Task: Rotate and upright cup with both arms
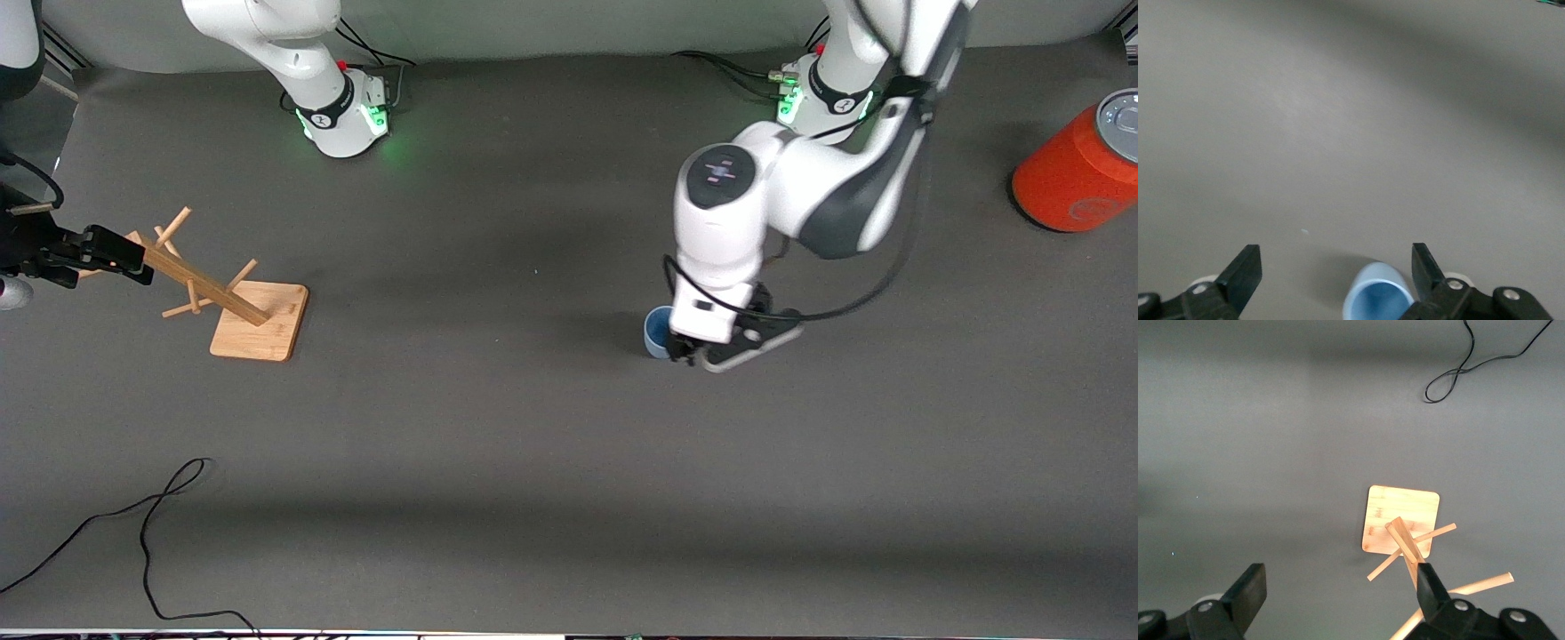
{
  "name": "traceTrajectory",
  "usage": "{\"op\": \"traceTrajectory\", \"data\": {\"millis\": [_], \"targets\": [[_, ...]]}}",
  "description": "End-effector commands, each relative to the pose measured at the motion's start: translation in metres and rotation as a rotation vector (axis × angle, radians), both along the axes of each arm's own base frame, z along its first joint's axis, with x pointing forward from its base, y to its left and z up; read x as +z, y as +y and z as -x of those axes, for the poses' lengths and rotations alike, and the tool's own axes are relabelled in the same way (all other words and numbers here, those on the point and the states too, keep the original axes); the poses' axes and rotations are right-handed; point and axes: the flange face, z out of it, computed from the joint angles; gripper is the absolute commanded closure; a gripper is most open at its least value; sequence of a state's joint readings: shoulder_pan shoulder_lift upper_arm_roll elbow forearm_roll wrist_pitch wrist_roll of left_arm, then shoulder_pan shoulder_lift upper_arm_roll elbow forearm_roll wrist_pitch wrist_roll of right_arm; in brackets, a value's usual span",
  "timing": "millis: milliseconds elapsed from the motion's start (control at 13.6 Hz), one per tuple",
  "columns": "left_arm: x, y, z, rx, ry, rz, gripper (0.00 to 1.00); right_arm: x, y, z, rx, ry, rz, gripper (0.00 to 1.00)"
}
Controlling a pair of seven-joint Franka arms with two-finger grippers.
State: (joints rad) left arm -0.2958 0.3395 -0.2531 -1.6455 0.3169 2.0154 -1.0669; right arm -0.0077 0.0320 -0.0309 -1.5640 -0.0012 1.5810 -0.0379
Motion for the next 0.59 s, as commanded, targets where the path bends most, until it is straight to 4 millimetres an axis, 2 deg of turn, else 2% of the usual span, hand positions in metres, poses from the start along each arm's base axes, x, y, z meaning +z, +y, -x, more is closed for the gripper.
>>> {"op": "traceTrajectory", "data": {"millis": [0,221,369,516], "targets": [[0.046,0.077,-0.024,-0.042,0.06,0.05,0.0,0.003,0.001,0.006,0.016,0.002,0.004,0.0],[0.093,0.184,-0.03,-0.041,0.096,0.135,0.0,0.004,0.001,0.007,0.016,0.001,0.004,0.0],[0.115,0.241,-0.022,-0.059,0.103,0.132,0.0,0.004,0.002,0.007,0.018,0.002,0.004,0.0],[0.127,0.259,-0.005,-0.106,0.123,0.108,0.0,0.003,0.002,0.008,0.018,0.008,0.004,0.0]]}}
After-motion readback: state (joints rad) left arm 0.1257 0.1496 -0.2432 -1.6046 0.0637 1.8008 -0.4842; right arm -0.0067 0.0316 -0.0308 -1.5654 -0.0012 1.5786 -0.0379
